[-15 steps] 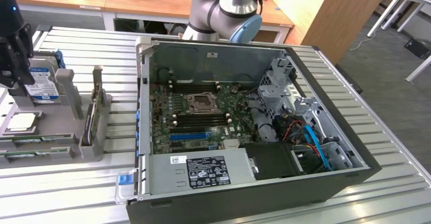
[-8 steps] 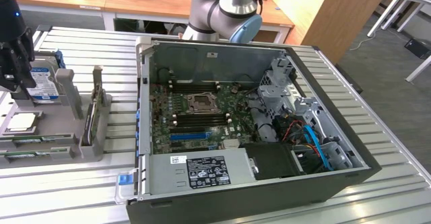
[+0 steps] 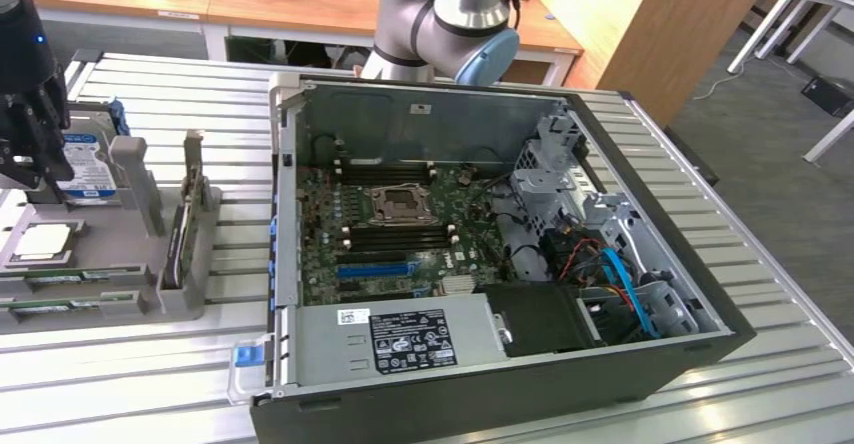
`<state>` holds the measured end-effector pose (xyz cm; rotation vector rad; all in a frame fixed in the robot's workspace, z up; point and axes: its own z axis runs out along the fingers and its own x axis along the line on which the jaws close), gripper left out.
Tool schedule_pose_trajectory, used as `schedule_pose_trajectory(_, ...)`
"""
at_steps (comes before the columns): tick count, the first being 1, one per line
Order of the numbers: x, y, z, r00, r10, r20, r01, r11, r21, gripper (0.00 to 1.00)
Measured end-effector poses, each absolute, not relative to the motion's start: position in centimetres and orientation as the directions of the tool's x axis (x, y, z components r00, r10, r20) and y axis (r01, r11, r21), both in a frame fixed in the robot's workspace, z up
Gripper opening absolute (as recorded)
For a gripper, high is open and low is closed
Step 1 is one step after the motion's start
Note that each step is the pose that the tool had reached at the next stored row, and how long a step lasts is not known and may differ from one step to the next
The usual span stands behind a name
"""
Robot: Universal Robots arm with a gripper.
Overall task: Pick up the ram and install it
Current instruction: 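Pick up the ram and move it above insertion slot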
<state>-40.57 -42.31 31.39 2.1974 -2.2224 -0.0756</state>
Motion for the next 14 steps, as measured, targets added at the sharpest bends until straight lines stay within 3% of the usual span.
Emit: schedule_pose_trajectory(14,-40.57,-42.33,31.16,-0.04,-0.999,-0.023,-0.998,0.039,0.045,0.35)
